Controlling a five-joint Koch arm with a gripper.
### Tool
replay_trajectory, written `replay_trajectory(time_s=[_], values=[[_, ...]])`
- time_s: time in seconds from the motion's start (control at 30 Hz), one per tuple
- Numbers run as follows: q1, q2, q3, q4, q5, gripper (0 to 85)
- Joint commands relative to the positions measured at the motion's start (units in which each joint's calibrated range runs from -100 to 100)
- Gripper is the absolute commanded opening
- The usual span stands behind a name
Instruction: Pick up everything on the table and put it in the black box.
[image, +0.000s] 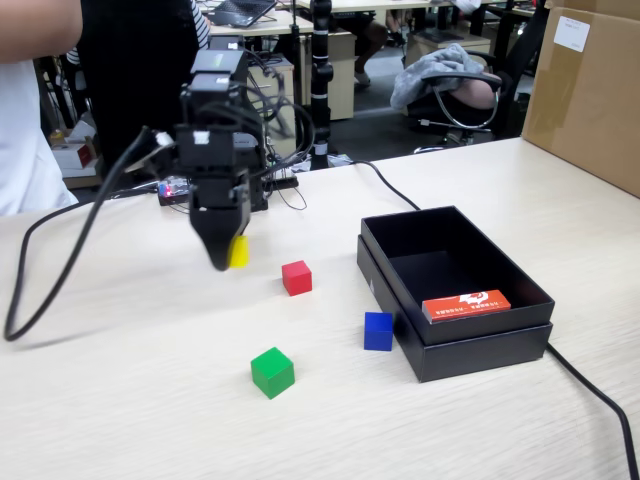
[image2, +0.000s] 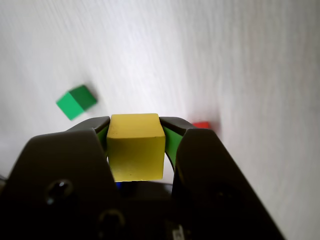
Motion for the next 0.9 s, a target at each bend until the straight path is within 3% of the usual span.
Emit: replay_trajectory(time_s=[0.0,0.17,0.37,0.47,0.53,0.87], values=[[4.40,-12.30,-0.98,0.54,-1.22,0.9],[11.97,-19.30,-3.70,0.62,-0.68,1.1],[17.83,-14.94,-1.16,2.35,-0.68,1.1],[19.58,-6.79,4.10,2.52,-0.68,1.1],[21.44,10.30,19.06,2.52,-1.37,1.1],[22.56,41.97,34.56,2.52,-1.66,1.2]])
